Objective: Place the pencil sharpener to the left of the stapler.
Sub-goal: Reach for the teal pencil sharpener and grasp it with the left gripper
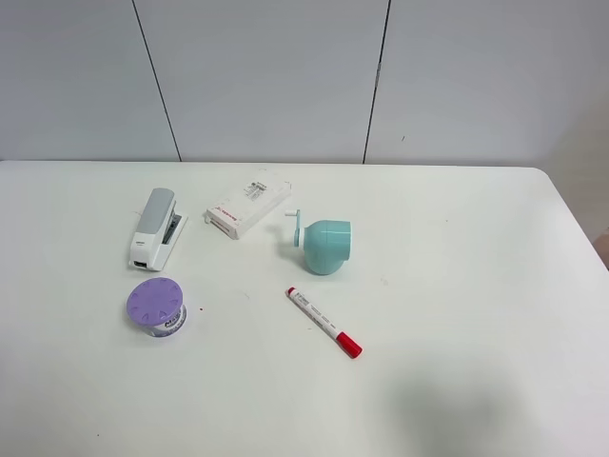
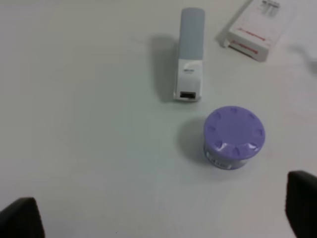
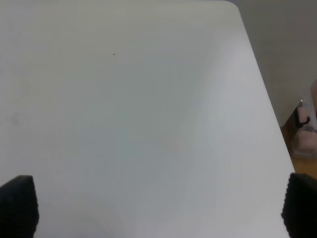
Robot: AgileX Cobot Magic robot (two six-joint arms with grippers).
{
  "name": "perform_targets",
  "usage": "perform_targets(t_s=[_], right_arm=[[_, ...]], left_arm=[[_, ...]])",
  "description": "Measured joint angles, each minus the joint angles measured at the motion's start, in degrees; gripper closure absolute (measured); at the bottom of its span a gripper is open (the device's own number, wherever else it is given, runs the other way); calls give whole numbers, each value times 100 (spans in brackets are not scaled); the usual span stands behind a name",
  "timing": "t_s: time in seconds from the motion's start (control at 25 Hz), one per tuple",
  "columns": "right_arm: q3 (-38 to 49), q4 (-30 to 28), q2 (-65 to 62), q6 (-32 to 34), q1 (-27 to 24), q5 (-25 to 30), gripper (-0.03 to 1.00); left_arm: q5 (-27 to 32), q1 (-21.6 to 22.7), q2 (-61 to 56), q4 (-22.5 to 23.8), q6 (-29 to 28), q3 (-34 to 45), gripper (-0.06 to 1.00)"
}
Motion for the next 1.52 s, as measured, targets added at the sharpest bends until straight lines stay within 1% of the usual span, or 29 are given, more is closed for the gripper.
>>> perform_targets(t_s=[0.12,0.24,0.28,0.4,0.44,0.6,0.72,0.8,0.84,0.88,0.96,1.04,1.12,1.2,1.32,1.44,1.52], right_arm=[[0,0,0,0,0,0,-2],[0,0,0,0,0,0,-2],[0,0,0,0,0,0,-2],[0,0,0,0,0,0,-2],[0,0,0,0,0,0,-2],[0,0,0,0,0,0,-2],[0,0,0,0,0,0,-2],[0,0,0,0,0,0,-2],[0,0,0,0,0,0,-2],[0,0,0,0,0,0,-2],[0,0,0,0,0,0,-2],[0,0,0,0,0,0,-2],[0,0,0,0,0,0,-2],[0,0,0,0,0,0,-2],[0,0,0,0,0,0,-2],[0,0,0,0,0,0,-2],[0,0,0,0,0,0,-2]], left_arm=[[0,-72,1101,-27,750,-808,-5],[-7,-387,2230,-34,1270,-1587,-5],[-7,-560,2619,-27,1434,-1807,-5],[-7,-1297,3667,149,1715,-2580,-5],[-7,-1668,4036,302,1738,-2830,-5],[-12,-2801,5387,792,1906,-3800,-5],[-4,-3419,6277,988,2373,-4439,-5],[64,-3718,6845,935,2760,-4884,-5],[105,-3824,7057,844,3034,-5024,-5],[105,-3824,7057,844,3034,-5024,-5],[162,-4008,7471,551,3684,-5287,-5],[183,-4122,7846,206,4463,-5495,-5],[183,-4221,8169,-25,5110,-5704,-5],[183,-4269,8421,-124,5513,-5863,-5],[183,-4283,8843,-162,5781,-6128,-5],[171,-4283,9252,-208,5825,-6429,-5],[124,-4283,9541,-338,5830,-6626,-5]])
